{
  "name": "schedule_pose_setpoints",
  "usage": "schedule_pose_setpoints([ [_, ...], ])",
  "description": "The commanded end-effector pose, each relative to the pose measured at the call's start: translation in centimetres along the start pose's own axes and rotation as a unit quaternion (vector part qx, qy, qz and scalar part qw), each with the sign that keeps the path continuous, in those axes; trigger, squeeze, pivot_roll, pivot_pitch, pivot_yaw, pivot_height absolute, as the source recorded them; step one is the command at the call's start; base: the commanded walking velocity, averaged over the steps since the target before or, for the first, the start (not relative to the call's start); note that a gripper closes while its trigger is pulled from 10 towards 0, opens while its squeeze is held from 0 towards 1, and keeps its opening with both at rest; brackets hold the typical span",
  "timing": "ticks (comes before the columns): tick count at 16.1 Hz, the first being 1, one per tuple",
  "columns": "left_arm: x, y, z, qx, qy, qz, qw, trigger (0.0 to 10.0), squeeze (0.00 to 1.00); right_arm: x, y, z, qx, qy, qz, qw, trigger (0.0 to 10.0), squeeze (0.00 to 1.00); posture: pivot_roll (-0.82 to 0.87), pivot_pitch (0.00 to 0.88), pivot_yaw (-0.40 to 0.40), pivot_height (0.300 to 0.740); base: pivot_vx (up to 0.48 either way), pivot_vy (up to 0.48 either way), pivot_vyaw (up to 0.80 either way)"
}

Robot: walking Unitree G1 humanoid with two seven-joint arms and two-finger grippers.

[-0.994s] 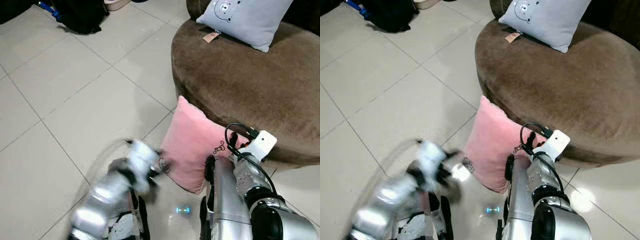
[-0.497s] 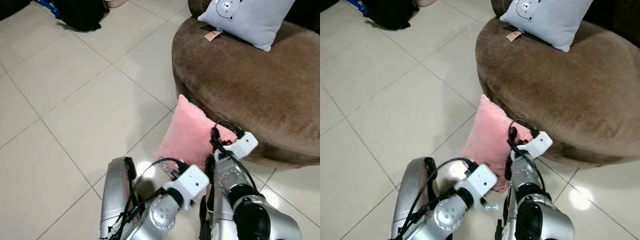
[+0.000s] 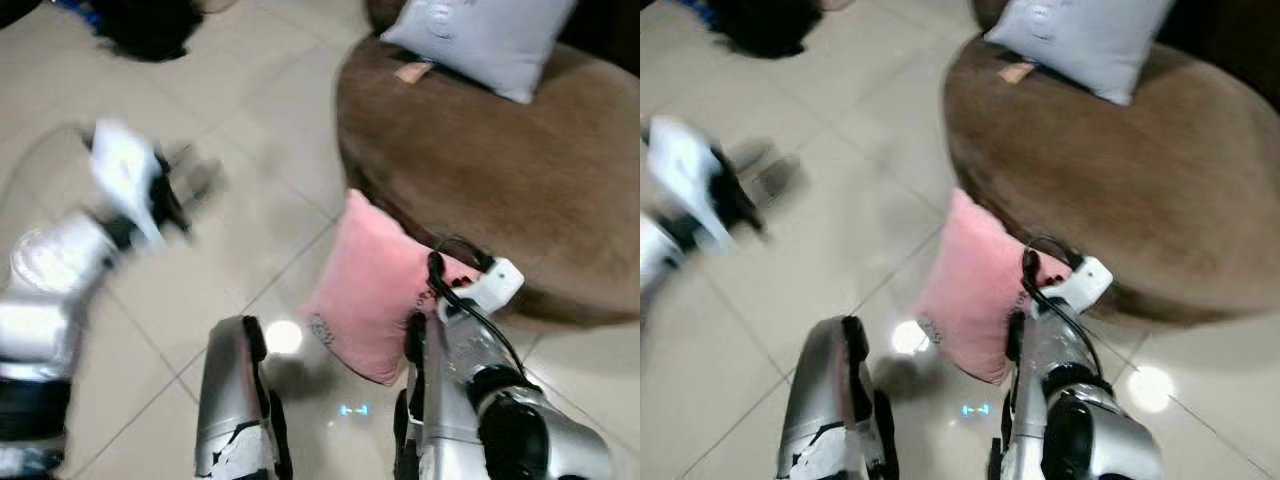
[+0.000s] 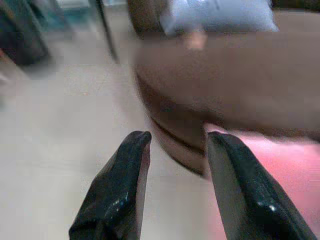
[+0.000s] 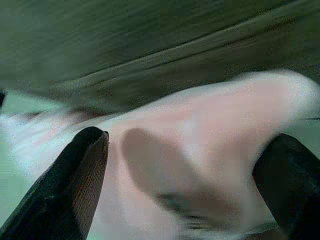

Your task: Move the pillow to the sofa from floor

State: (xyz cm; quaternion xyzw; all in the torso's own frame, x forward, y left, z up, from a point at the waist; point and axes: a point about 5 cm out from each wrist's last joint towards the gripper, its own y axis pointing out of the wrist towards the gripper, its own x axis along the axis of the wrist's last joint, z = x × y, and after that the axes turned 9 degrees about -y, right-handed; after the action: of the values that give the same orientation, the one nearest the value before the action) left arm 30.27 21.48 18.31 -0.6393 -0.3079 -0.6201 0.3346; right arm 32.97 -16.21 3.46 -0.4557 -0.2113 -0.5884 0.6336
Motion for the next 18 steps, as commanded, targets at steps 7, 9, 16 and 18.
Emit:
schedule_pose_setpoints([
  [7, -4.7, -0.3, 0.3, -0.153, -0.022, 0.093, 0.984, 10.0, 0.0, -1.6, -0.5, -0.1, 0.001, 0.003, 0.026, 1.0, 3.6, 0.0, 0.21, 0.242, 0.058, 0.501, 0.0, 0.0, 0.0],
  [9, -4.9, 0.4, -0.2, -0.166, -0.021, 0.084, 0.982, 10.0, 0.0, -1.8, -0.6, 0.1, 0.004, 0.011, 0.028, 1.0, 2.2, 0.0, 0.21, 0.243, 0.064, 0.501, 0.0, 0.0, 0.0],
  [16, -4.7, 0.1, -0.5, -0.186, -0.026, 0.078, 0.979, 10.0, 0.0, -2.3, -0.7, 0.4, 0.007, 0.016, 0.029, 0.999, 0.0, 0.0, 0.22, 0.248, 0.069, 0.501, 0.0, 0.0, 0.0],
  [18, -4.5, 0.1, -0.7, -0.188, -0.025, 0.076, 0.979, 10.0, 0.0, -2.3, -0.7, 0.4, 0.009, 0.016, 0.029, 0.999, 0.0, 0.0, 0.22, 0.249, 0.069, 0.501, 0.0, 0.0, 0.0],
])
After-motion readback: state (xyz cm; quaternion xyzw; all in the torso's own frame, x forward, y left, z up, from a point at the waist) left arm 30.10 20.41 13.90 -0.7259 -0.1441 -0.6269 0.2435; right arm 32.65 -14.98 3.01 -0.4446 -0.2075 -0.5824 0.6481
